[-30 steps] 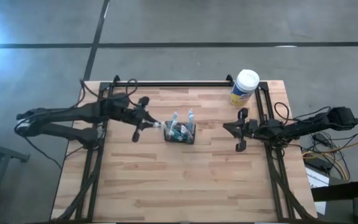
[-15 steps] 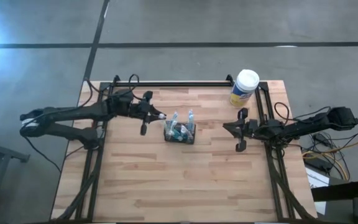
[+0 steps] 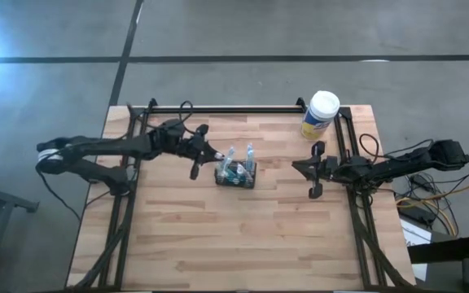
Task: Pick & Place toothbrushing station
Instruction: Put the purple toothbrush into the black wire organizer
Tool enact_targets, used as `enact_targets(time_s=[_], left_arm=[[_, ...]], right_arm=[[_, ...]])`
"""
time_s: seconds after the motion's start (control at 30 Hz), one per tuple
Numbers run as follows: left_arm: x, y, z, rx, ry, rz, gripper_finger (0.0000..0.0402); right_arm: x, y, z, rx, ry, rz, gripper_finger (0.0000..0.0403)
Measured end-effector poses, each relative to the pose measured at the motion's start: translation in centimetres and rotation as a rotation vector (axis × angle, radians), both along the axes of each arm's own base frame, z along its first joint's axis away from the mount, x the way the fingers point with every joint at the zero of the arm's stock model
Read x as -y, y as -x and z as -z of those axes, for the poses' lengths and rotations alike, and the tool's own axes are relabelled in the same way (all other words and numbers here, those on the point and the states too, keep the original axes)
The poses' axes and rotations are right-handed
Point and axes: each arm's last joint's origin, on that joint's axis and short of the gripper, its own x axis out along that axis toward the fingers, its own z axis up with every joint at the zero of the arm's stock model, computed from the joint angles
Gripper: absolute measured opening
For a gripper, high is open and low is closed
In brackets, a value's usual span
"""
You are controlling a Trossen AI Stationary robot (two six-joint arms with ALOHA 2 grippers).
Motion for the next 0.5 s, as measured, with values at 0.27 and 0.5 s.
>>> enact_targets(time_s=[0.27,0.5], left_arm=[[-0.5,-0.9,2.3,-0.063,0.036,-0.014,0.0026],[-0.7,-1.1,4.0,-0.107,0.064,-0.073,0.0026]], right_arm=[[0.0,0.0,0.0,0.000,-0.002,0.000,0.0031],[0.0,0.0,0.0,0.000,-0.002,0.000,0.0031]])
